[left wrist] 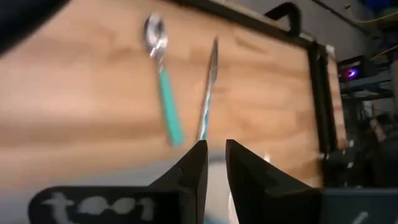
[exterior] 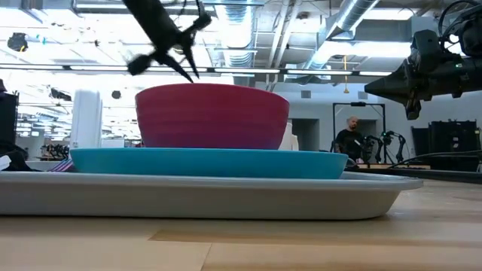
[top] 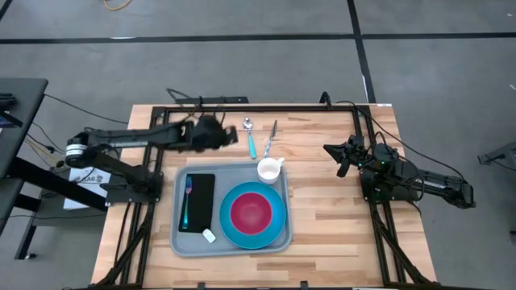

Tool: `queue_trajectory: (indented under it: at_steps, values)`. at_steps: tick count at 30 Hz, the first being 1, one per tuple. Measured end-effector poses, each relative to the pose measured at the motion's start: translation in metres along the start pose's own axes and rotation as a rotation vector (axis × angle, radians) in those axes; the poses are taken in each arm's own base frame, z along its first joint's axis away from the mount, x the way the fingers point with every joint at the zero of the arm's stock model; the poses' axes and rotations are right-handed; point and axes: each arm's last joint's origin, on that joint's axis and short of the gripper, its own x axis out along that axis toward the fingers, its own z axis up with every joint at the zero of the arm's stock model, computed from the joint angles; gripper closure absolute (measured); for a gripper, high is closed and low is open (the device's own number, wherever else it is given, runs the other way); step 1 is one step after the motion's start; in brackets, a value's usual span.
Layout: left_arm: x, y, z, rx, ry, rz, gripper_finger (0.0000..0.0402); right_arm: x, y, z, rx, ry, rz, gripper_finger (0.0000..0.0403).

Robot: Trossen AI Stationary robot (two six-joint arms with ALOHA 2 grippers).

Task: Set up tray
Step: Put the light blue spoon on the black napkin to the right of the blue fork

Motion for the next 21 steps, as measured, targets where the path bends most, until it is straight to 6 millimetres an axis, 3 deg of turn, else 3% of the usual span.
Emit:
queue_trajectory:
  at_steps: [4,13,17,21]
  values:
    - [0.037,-0.003,0.027,-0.002,0.037,-0.004,0.0356,0.000,0.000,0.000,0.000,0.000,0.001,0.0398]
    - [0.129,0.008,0.052,0.009,0.217,0.125,0.0356,0.000,0.000,0.000,0.000,-0.002,0.001,0.0398]
    - [0.151,-0.002,0.058,0.064,0.253,0.141,0.0356,0.000,0.000,0.000,0.000,-0.003,0.000,0.0398]
    - [0.159,-0.011,0.063,0.178,0.284,0.186,0.0356,0.000,0.000,0.000,0.000,-0.004,0.001,0.0398]
